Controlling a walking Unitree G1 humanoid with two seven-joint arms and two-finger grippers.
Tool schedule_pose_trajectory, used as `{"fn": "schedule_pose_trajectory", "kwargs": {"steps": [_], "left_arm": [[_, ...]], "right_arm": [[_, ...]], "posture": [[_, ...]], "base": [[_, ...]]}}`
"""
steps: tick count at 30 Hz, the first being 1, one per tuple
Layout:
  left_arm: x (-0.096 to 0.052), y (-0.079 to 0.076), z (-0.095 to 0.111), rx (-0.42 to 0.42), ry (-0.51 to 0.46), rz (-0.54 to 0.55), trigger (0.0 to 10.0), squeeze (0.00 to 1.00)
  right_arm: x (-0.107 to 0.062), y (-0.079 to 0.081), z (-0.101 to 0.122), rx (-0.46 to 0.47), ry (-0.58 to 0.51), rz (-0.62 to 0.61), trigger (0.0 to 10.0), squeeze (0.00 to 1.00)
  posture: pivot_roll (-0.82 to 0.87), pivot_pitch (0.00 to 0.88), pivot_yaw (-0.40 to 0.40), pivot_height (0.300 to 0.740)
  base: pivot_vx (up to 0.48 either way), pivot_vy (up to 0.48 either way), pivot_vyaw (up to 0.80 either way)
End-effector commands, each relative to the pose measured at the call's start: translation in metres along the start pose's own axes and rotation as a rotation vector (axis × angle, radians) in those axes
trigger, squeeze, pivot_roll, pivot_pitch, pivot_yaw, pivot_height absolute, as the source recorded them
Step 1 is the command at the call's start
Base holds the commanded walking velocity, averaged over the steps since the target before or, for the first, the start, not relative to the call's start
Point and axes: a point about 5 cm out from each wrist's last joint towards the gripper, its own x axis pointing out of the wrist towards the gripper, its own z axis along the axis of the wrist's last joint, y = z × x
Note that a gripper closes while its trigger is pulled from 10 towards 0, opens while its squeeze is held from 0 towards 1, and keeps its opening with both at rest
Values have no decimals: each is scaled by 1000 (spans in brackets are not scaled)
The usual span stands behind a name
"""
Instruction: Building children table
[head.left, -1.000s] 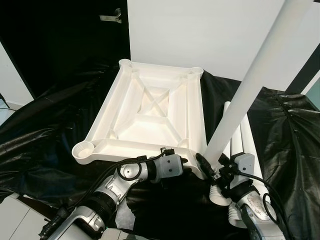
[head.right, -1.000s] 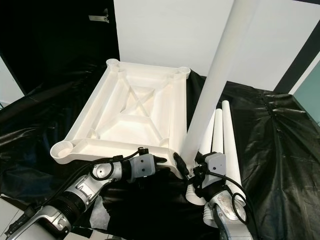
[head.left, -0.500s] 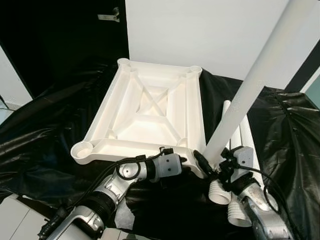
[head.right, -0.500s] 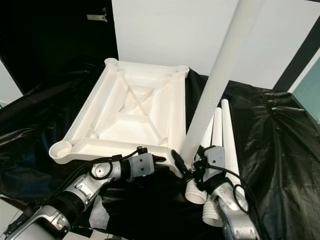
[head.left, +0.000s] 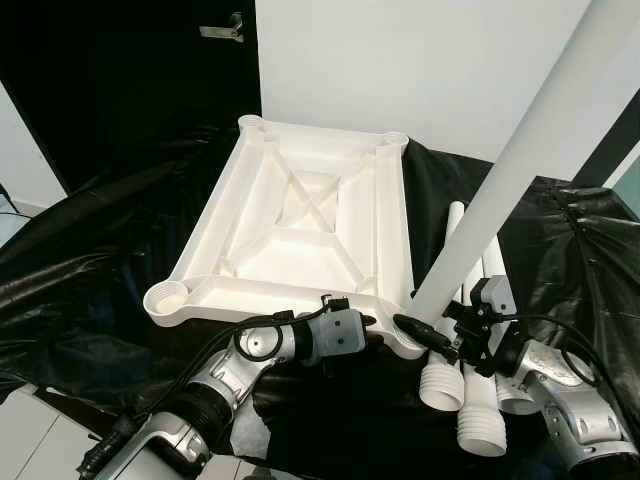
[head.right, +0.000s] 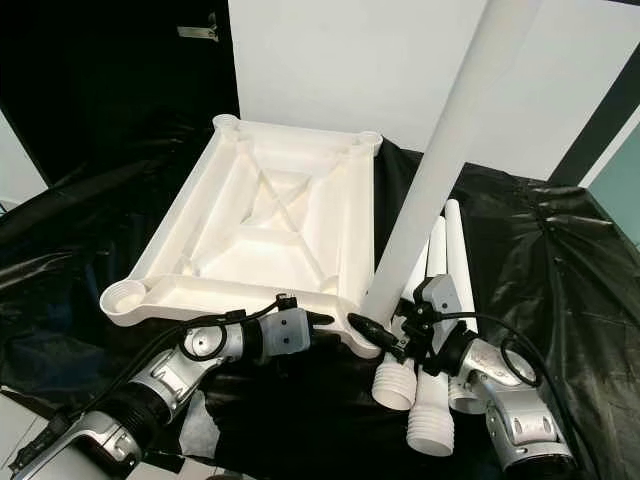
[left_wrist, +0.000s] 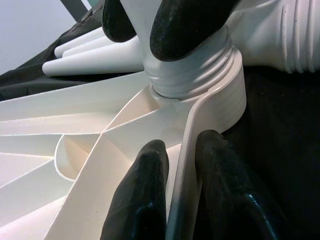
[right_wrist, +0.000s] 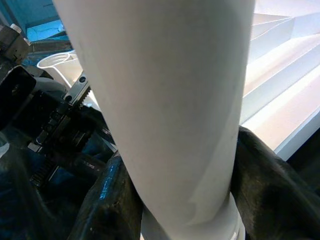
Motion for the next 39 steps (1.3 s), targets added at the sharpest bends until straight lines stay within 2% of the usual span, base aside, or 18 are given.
{"fn": "schedule_pose_trajectory", "kwargs": {"steps": [1,10,11,12,13,14,15,19,20,21,22,23,24,27,28,29,30,39], "left_arm": [[-2,-32,-24,-64,104,-172,10000,0],[-4,-32,-23,-64,102,-172,10000,0],[-4,-36,-25,-70,104,-176,10000,0],[-4,-36,-25,-70,104,-176,10000,0],[-4,-37,-25,-73,104,-177,10000,0],[-4,-37,-25,-73,104,-177,10000,0],[-5,-38,-25,-74,105,-177,10000,0],[-5,-37,-26,-74,108,-176,10000,0],[-6,-37,-26,-74,108,-177,10000,0],[-6,-37,-26,-73,109,-177,10000,0],[-6,-37,-26,-73,109,-177,10000,0],[-5,-36,-26,-71,109,-180,10000,0],[-4,-36,-25,-69,107,-183,10000,0],[-2,-35,-25,-65,105,-185,10000,0],[-1,-34,-24,-63,104,-185,10000,0],[-1,-34,-24,-63,104,-185,10000,0],[0,-34,-24,-62,102,-186,10000,0],[-2,-34,-25,-60,109,-188,10000,0]], "right_arm": [[-8,-1,-12,32,56,-10,0,0],[-9,5,-18,65,25,-115,0,0],[-10,11,-21,55,-26,-387,0,0],[-10,11,-21,55,-26,-387,0,0],[-12,13,-22,35,-38,-499,0,0],[-12,13,-22,35,-38,-499,0,0],[-14,17,-22,26,-46,-578,0,0],[-15,18,-25,36,-37,-620,0,0],[-14,18,-26,34,-29,-606,3137,0],[-14,18,-27,29,-23,-591,4039,0],[-14,18,-27,29,-23,-591,4039,0],[-12,18,-26,18,-23,-565,10000,0],[-10,16,-26,23,-24,-523,10000,1000],[-4,12,-25,36,-23,-451,10000,1000],[-1,10,-24,30,-15,-417,10000,392],[-1,10,-24,30,-15,-417,10000,392],[1,8,-23,27,-11,-385,10000,0],[3,-2,-9,-32,19,-238,10000,0]], "posture": [[264,0,-104,740],[268,0,-106,740],[276,0,-107,740],[276,0,-107,740],[279,0,-107,740],[279,0,-107,740],[279,0,-107,740],[272,0,-105,740],[266,0,-101,740],[266,0,-101,740],[266,0,-101,740],[257,0,-98,740],[252,0,-96,740],[247,0,-94,740],[244,0,-93,740],[244,0,-93,740],[245,0,-91,740],[245,0,-90,740]], "base": [[0,0,0],[0,0,0],[0,0,0],[0,0,0],[0,0,0],[0,0,0],[0,0,0],[0,0,0],[0,0,0],[0,0,0],[0,0,0],[0,0,0],[0,0,0],[0,0,0],[0,0,0],[0,0,0],[0,0,0],[0,0,0]]}}
